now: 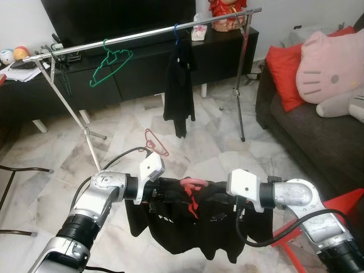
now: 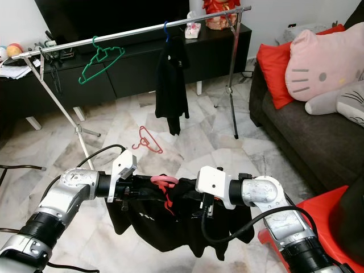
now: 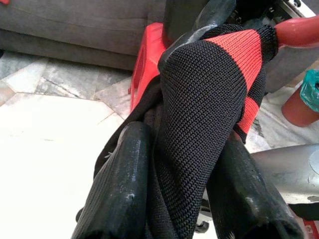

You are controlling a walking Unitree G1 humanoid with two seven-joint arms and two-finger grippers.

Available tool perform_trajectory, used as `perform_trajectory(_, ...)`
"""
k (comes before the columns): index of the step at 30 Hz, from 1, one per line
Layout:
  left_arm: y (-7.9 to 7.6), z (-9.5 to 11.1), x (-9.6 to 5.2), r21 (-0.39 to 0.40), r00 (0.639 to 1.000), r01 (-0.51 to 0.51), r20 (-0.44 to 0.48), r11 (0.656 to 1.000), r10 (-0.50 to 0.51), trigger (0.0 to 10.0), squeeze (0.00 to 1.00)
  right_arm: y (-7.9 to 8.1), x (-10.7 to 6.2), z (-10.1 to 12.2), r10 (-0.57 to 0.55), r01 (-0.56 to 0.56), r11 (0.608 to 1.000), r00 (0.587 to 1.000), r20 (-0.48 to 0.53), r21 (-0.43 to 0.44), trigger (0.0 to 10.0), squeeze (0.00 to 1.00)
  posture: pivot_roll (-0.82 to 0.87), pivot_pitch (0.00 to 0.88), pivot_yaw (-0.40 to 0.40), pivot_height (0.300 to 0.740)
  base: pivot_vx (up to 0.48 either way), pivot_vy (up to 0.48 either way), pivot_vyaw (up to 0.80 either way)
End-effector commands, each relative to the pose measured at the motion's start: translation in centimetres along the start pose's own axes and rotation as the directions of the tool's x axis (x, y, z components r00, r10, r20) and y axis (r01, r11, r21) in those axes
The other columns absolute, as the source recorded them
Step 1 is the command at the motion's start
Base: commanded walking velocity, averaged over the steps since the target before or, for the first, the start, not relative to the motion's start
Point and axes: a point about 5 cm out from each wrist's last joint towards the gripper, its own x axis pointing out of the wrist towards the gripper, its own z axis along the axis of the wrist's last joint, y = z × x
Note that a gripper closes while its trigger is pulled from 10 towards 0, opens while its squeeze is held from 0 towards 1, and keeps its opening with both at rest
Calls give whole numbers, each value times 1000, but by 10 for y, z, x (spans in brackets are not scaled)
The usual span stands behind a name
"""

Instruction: Hang hanger

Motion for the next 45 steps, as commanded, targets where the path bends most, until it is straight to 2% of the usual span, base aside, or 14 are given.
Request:
perform_trajectory(1,-10,-2,3,4,996,85,-9,996,-85,0,0,-19,-7,-1,-150,151,988,988,-22,20,10000,1000,-126,24,111,740,0,0,0)
perform_trajectory(8,-10,-3,2,1,996,89,-13,996,-89,0,0,-18,-7,-3,-141,142,990,990,-23,20,10000,1000,-124,20,110,740,0,0,0)
perform_trajectory(16,-6,-5,2,7,999,39,-17,999,-39,0,0,-15,-5,-2,-99,99,995,995,-23,8,10000,1000,-128,8,109,740,0,0,0)
perform_trajectory(28,-5,-18,2,-7,999,-3,-51,1000,3,0,0,-18,-5,2,-103,103,995,995,-13,-7,10000,1000,-130,2,108,740,0,0,0)
perform_trajectory(36,-1,-22,3,-27,996,-91,-22,996,90,0,0,-16,-6,4,-84,84,996,996,-9,-10,10000,1000,-133,12,100,740,0,0,0)
perform_trajectory(45,3,-21,4,-28,991,-133,-4,991,133,0,0,-15,-6,5,-75,75,997,997,-4,-7,10000,1000,-131,16,99,740,0,0,0)
